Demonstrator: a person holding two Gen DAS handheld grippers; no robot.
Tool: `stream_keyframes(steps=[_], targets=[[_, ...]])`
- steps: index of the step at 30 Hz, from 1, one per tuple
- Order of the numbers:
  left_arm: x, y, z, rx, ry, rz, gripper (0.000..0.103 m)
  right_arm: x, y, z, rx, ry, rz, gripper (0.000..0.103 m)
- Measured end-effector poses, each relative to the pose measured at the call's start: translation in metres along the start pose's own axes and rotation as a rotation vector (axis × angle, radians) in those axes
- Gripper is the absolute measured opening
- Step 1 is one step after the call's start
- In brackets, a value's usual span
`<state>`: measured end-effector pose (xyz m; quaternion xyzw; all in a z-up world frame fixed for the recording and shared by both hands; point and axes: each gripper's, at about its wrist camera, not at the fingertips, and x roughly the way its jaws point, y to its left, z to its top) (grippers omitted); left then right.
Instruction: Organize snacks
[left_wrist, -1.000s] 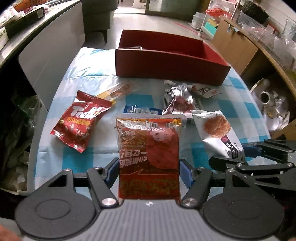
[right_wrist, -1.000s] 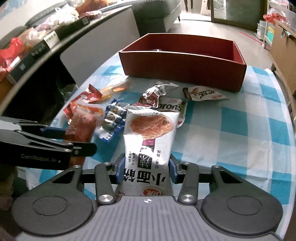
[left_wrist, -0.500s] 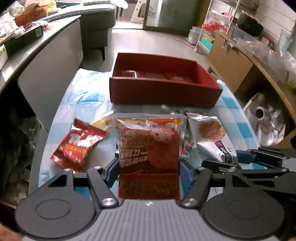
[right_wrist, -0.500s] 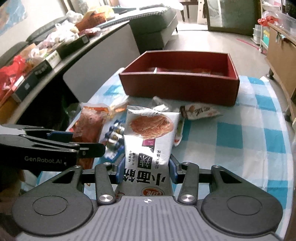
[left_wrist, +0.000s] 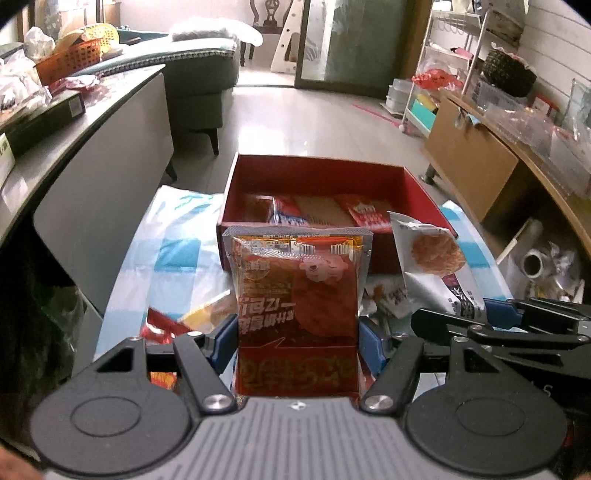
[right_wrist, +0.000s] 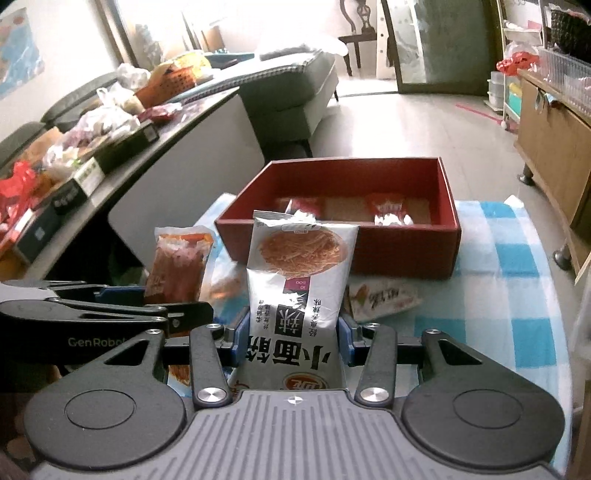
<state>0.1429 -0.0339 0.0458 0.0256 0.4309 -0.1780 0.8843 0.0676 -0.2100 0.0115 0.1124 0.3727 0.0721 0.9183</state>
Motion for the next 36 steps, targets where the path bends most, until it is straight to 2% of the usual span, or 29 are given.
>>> stream_keyframes(steps=[19, 31, 36], targets=[[0.033, -0.013, 0.047, 0.016, -0.063, 0.062, 0.060, 0.027, -0.020, 0.039, 0.023, -0.048, -0.037, 0.054], [0.064, -0.024, 0.075, 0.009, -0.098, 0.092, 0.059, 0.050, -0.039, 0.065, 0.010, -0.064, -0.073, 0.054], [0.080, -0.025, 0.089, 0.021, -0.109, 0.120, 0.059, 0.061, -0.046, 0.078, 0.020, -0.095, -0.066, 0.053]])
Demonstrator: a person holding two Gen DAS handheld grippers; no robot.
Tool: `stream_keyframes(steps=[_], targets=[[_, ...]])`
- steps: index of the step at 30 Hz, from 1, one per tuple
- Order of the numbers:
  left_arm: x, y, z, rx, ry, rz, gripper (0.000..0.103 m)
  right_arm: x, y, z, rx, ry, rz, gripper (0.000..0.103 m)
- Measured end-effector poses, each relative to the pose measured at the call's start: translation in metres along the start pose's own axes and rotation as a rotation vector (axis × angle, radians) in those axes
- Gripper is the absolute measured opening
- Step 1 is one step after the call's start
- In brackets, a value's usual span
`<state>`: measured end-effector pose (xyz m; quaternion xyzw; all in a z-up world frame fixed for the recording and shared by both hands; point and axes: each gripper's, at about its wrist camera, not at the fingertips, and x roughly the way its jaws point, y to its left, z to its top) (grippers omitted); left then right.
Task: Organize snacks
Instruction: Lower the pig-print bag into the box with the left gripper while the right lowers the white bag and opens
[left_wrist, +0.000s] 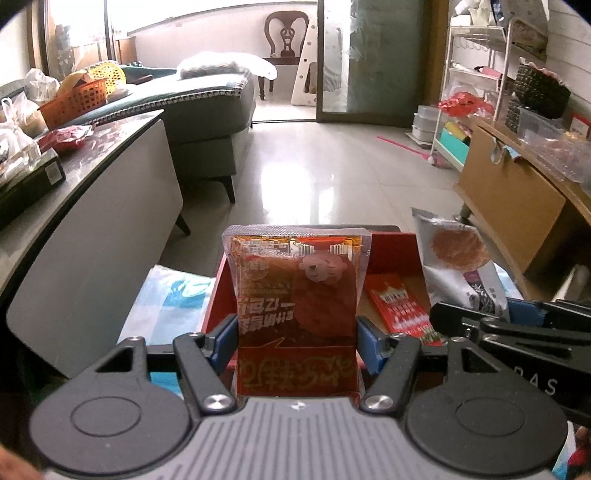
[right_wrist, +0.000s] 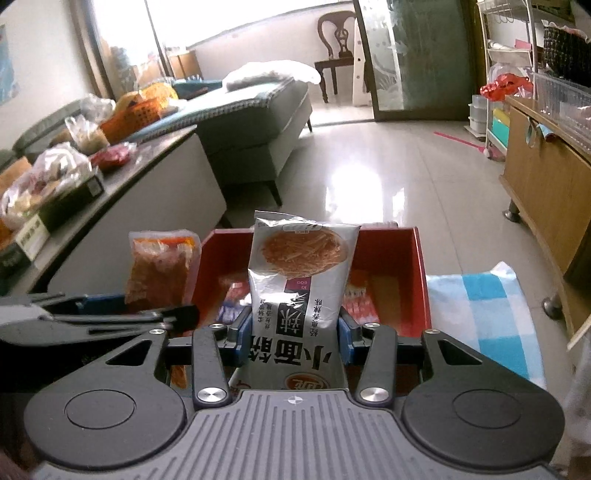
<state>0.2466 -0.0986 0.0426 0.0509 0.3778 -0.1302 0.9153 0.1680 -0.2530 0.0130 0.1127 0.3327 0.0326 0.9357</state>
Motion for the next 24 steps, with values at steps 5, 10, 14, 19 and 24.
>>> stream_keyframes(steps=[5, 10, 14, 19, 24], targets=[[0.024, -0.009, 0.014, 0.033, -0.008, 0.018, 0.059, 0.018, -0.014, 0.006, 0.050, -0.034, 0.013, 0.052], [0.050, -0.019, 0.015, 0.051, 0.000, 0.039, 0.059, 0.038, -0.027, 0.005, 0.056, -0.035, -0.016, 0.052], [0.069, -0.018, 0.013, 0.041, 0.018, 0.047, 0.059, 0.054, -0.032, 0.004, 0.062, -0.031, -0.025, 0.051], [0.094, -0.022, 0.006, 0.062, 0.063, 0.083, 0.059, 0.078, -0.035, -0.004, 0.070, 0.007, -0.028, 0.051], [0.115, -0.019, -0.008, 0.051, 0.127, 0.091, 0.059, 0.095, -0.035, -0.014, 0.068, 0.061, -0.032, 0.051]])
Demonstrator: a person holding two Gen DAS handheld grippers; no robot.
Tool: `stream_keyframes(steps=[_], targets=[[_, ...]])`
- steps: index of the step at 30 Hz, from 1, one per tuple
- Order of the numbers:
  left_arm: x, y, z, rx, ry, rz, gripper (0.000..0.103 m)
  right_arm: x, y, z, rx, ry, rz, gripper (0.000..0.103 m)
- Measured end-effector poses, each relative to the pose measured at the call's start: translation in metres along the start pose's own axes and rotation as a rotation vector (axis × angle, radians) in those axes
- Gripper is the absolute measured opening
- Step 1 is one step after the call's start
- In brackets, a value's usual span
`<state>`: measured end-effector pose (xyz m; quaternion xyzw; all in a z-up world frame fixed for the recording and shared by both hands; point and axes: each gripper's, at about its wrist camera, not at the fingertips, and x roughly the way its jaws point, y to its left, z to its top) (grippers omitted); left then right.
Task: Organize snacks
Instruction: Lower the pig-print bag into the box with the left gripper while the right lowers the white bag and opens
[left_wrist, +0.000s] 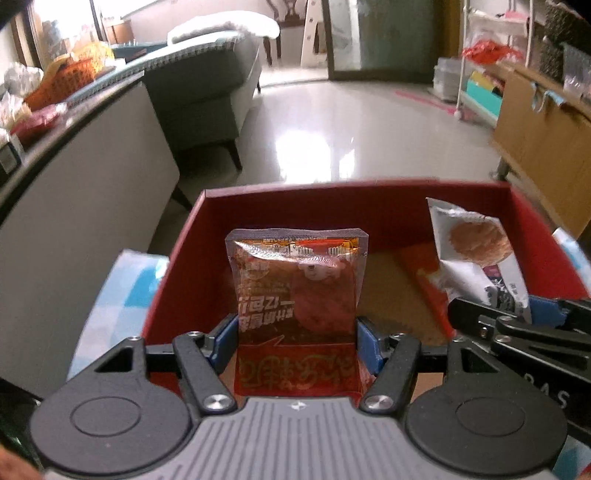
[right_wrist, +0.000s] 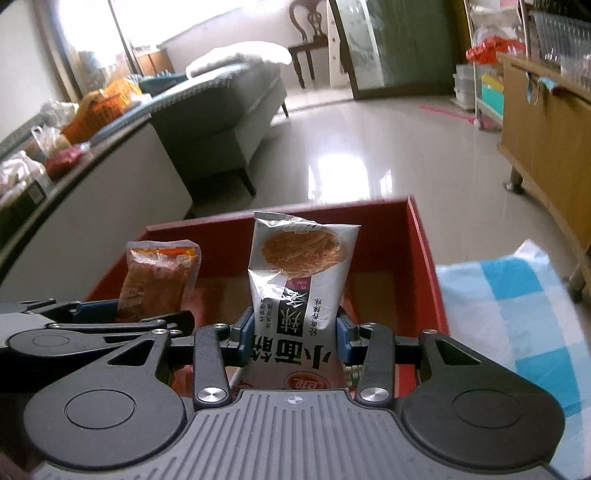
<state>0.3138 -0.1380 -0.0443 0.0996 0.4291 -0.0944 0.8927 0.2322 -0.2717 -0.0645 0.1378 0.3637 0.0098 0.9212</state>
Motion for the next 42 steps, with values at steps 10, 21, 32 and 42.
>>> stream_keyframes(steps=[10, 21, 32, 42], targets=[[0.004, 0.001, -0.002, 0.018, 0.027, 0.003, 0.063, 0.006, 0.009, -0.003, -0.038, 0.040, -0.044, 0.051], [-0.004, 0.007, -0.007, 0.042, -0.009, 0.028, 0.079, -0.007, 0.010, -0.003, -0.079, 0.003, -0.029, 0.058], [-0.015, 0.025, -0.009, 0.010, 0.053, -0.064, 0.077, -0.016, 0.013, -0.008, -0.140, 0.058, -0.063, 0.077], [-0.034, 0.027, -0.023, 0.004, 0.135, -0.081, 0.077, -0.033, 0.008, -0.010, -0.063, 0.168, -0.014, 0.078]])
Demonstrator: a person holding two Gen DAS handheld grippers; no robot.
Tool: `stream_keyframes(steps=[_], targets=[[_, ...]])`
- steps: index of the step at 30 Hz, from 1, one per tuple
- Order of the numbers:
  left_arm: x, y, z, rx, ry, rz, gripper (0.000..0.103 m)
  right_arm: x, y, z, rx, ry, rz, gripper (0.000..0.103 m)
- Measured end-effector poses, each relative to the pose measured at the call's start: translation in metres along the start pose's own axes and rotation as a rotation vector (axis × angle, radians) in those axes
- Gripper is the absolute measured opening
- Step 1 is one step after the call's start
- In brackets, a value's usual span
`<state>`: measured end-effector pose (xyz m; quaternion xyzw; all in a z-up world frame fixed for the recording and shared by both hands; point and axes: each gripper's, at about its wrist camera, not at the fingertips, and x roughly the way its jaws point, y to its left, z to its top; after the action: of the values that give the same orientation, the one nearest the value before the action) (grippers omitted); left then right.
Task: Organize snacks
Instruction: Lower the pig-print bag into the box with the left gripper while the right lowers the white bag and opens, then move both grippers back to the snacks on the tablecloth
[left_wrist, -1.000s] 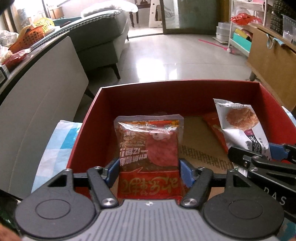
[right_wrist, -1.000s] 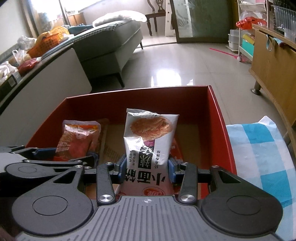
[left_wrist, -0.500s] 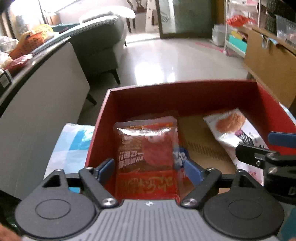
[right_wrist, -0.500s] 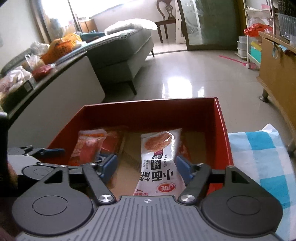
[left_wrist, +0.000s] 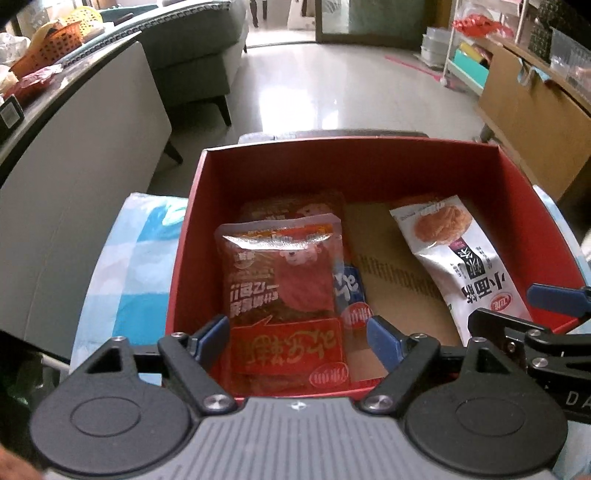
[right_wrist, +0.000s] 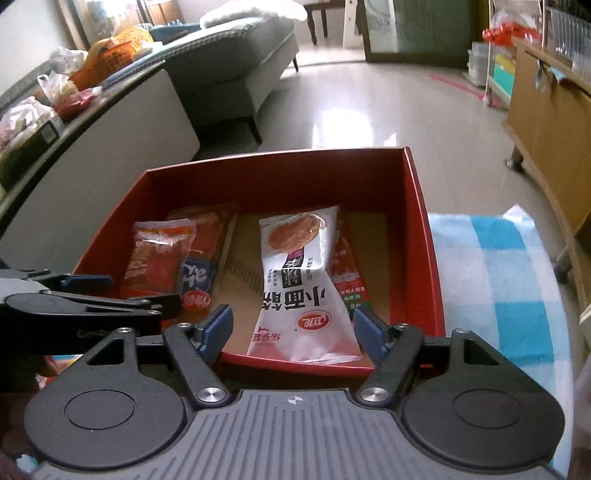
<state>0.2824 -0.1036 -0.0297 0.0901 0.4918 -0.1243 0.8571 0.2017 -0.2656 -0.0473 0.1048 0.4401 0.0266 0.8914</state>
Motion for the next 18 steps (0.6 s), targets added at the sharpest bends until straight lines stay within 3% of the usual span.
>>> stream_keyframes(steps=[9, 13, 18], targets=[[-0.022, 0.005, -0.018, -0.023, 0.021, -0.005, 0.076, -0.013, 0.007, -0.005, 0.024, 0.057, 0.019, 0.083], [-0.042, 0.013, -0.016, -0.047, -0.001, -0.024, 0.076, -0.042, 0.009, 0.001, 0.039, -0.039, 0.034, 0.083], [-0.094, 0.034, -0.018, -0.096, -0.115, -0.057, 0.076, -0.105, 0.022, 0.004, 0.020, -0.228, 0.047, 0.083]])
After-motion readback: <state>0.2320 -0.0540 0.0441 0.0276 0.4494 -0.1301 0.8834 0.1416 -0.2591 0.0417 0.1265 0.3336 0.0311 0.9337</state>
